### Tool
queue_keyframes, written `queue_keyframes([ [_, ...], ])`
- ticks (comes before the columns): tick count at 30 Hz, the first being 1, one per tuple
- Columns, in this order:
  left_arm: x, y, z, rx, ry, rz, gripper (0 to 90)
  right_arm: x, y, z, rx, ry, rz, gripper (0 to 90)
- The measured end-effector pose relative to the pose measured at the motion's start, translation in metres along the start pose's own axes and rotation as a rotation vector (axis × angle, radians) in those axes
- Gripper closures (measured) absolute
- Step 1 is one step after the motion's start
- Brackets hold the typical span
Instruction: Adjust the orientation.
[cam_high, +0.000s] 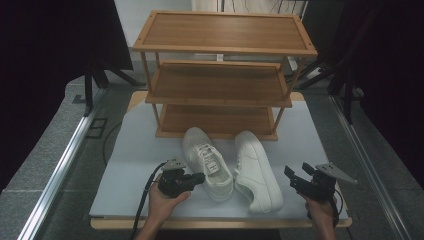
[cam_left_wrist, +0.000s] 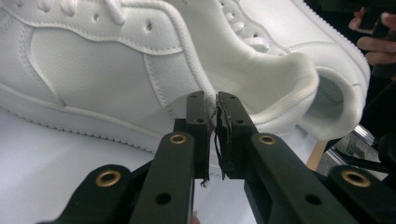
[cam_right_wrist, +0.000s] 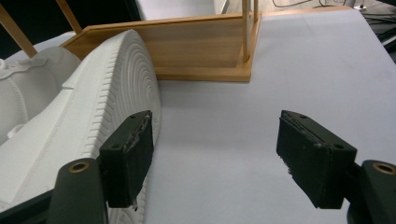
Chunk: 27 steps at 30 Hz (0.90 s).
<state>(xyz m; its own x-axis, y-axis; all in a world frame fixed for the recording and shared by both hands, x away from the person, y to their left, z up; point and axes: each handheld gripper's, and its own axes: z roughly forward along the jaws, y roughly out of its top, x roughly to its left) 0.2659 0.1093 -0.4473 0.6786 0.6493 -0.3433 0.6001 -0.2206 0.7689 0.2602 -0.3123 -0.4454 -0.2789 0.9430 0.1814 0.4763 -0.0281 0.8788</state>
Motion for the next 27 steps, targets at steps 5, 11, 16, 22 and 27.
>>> queue_keyframes([
  [5, -0.006, 0.009, -0.006, -0.037, 0.0, 0.018, 81.7, -0.001, 0.0, -0.002, -0.009, -0.004, 0.009, 27.1],
  [11, -0.016, 0.028, 0.011, -0.018, 0.018, 0.042, 79.1, -0.001, -0.001, 0.0, -0.002, -0.003, 0.009, 27.1],
  [16, -0.018, 0.035, 0.031, 0.021, 0.07, 0.051, 76.5, 0.0, -0.002, 0.002, 0.009, -0.002, 0.011, 27.1],
  [22, -0.026, 0.032, 0.052, 0.049, 0.119, 0.078, 74.7, 0.002, -0.004, 0.004, 0.02, -0.005, 0.007, 27.3],
  [27, -0.027, 0.029, 0.049, 0.067, 0.165, 0.113, 78.5, 0.002, -0.005, 0.005, 0.028, -0.006, 0.006, 27.4],
])
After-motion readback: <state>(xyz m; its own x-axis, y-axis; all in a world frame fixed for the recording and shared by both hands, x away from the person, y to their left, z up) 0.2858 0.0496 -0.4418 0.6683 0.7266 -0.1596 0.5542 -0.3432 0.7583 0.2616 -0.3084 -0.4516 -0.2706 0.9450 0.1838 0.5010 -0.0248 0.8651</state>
